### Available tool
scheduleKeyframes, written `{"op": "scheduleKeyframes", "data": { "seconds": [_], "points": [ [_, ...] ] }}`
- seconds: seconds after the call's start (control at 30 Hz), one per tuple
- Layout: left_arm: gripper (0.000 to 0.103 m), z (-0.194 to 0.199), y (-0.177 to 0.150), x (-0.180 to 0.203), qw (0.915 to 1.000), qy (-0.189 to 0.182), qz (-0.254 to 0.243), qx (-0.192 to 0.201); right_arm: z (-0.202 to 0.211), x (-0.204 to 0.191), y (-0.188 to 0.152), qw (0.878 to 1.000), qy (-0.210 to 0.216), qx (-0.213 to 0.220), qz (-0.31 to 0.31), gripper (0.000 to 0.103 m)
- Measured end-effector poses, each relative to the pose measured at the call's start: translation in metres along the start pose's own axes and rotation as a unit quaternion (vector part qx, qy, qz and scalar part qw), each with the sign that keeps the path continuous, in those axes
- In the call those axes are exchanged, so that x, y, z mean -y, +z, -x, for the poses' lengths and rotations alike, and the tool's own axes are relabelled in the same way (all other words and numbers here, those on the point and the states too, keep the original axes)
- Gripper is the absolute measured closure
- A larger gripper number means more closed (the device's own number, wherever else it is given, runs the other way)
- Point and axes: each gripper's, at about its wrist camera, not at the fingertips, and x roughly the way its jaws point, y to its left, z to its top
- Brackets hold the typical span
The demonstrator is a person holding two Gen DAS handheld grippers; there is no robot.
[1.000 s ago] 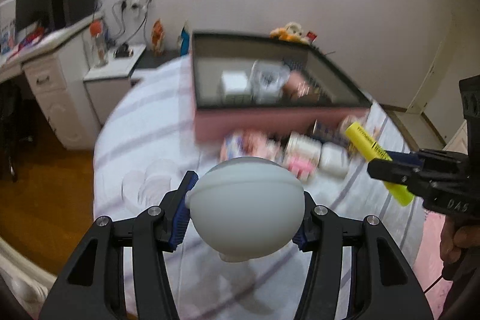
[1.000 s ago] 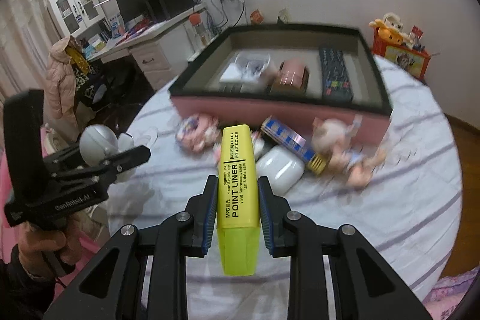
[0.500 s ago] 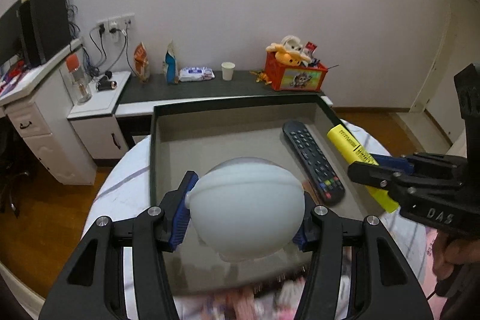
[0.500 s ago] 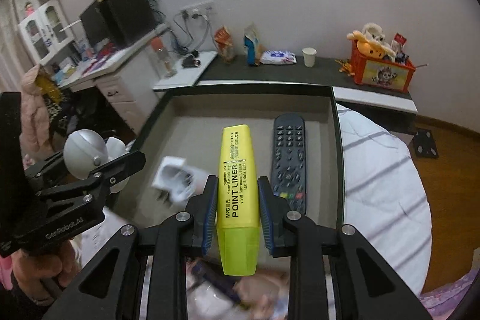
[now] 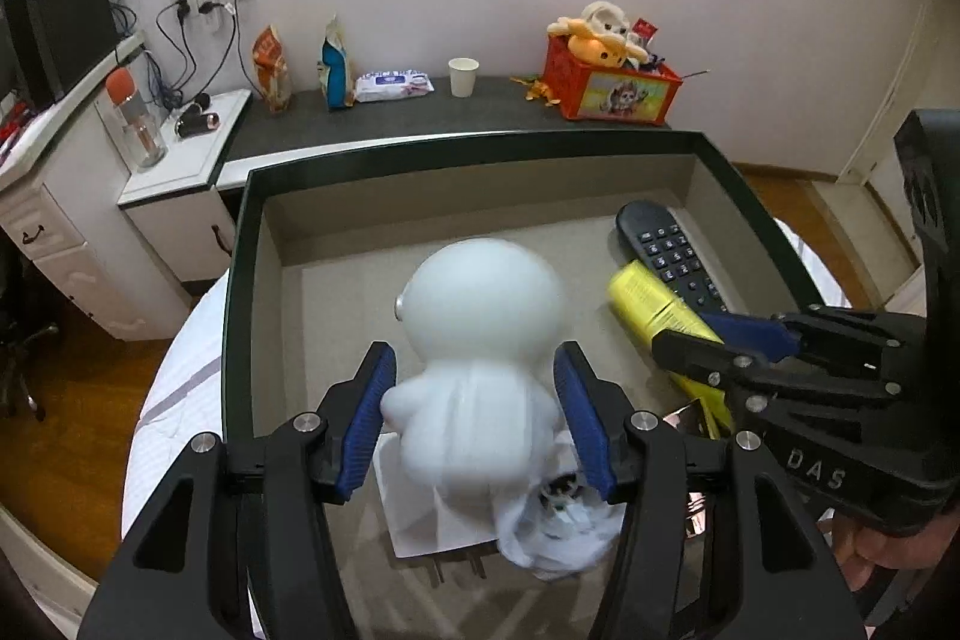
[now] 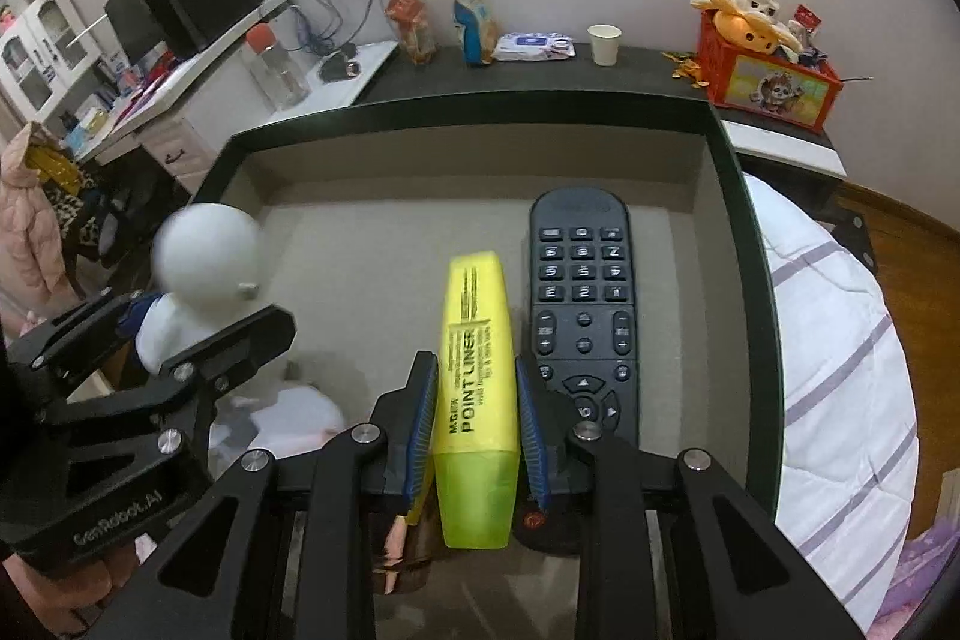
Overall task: Organize rigid objects
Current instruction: 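Lower the toy figure and highlighter into the pink box and release, then move both tools back toward the remaining items beside the pink box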
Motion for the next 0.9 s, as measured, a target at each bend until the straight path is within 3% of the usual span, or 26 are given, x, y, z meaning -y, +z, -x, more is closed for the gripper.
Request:
{"op": "scheduleKeyframes", "data": {
  "seconds": [0.03,0.07,0.1,0.13,0.27,0.53,0.67,0.9],
  "points": [
    [0.022,0.001,0.000,0.000,1.0000,0.003,0.001,0.001,0.001,0.001,0.000,1.000,-0.002,0.001,-0.003,0.075],
    [0.015,0.002,0.000,-0.002,1.0000,0.002,0.002,0.004,0.002,0.001,-0.001,1.000,-0.002,0.001,-0.004,0.065],
    [0.012,0.007,-0.001,-0.003,0.9999,0.004,0.006,0.014,0.005,0.002,-0.002,1.000,-0.004,0.004,-0.006,0.050],
    [0.007,0.010,0.000,-0.004,0.9998,0.005,0.006,0.019,0.010,0.004,-0.003,1.000,-0.011,0.012,-0.009,0.044],
    [0.003,0.036,-0.002,-0.008,0.9990,0.002,0.008,0.044,0.033,0.006,-0.006,0.999,-0.014,0.046,-0.017,0.020],
    [0.000,0.104,-0.026,-0.004,0.9946,0.029,0.005,0.100,0.102,0.008,-0.038,0.992,0.000,0.119,-0.045,0.014],
    [0.000,0.137,-0.052,-0.003,0.9927,0.030,0.010,0.116,0.137,0.004,-0.075,0.987,-0.004,0.148,-0.057,0.000],
    [0.000,0.170,-0.101,-0.001,0.9921,0.042,0.021,0.117,0.179,-0.015,-0.146,0.985,-0.030,0.162,-0.052,0.000]
  ]
}}
